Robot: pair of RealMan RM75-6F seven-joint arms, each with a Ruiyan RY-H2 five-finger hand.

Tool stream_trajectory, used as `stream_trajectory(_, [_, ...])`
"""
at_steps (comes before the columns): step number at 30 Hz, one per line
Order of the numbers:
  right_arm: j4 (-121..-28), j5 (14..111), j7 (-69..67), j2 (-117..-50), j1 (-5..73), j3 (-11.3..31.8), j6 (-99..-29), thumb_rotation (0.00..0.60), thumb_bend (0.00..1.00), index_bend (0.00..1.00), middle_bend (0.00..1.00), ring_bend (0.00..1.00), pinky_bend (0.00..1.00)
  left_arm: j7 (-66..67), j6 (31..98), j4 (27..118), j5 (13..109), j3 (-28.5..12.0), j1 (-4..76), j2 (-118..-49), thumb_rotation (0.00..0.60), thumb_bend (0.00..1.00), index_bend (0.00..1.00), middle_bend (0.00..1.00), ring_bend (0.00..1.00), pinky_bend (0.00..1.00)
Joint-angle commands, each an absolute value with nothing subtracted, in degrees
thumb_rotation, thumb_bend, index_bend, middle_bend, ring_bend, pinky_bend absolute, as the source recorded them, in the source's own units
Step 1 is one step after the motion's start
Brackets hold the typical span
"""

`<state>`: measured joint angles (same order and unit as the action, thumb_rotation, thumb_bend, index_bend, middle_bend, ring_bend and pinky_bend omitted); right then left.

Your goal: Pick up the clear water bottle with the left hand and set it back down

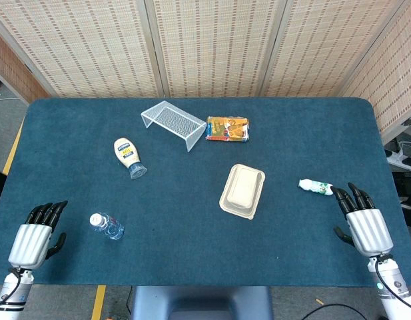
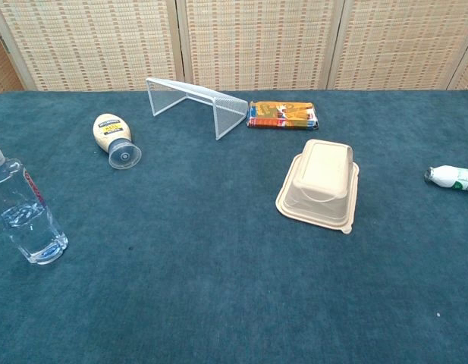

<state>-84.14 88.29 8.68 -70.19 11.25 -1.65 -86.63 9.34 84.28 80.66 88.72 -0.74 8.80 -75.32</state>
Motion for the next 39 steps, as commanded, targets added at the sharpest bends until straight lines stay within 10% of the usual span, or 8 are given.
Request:
stream_trajectory(1, [-80.1, 92.7, 3.6, -72.1, 10.5, -1.3, -90.8, 0.600, 0.12, 0.01, 0.15, 0.00, 0.15, 9.3, 84.0, 80.7, 88.4, -0.8, 8.8, -75.4, 0.600, 0.40, 0.08, 0.15, 0.12, 0.18])
stream_trajectory(39, [-78.2, 99.6, -13.7, -68.1, 8.5, 0.1, -98.2, 0.600, 0.12, 0.01, 0.15, 0.00, 0.15, -3.3, 66.8, 89.4, 75.4, -5.0, 14.2, -77.2, 0.600, 0.40, 0.00, 0.00, 0.03, 0.16])
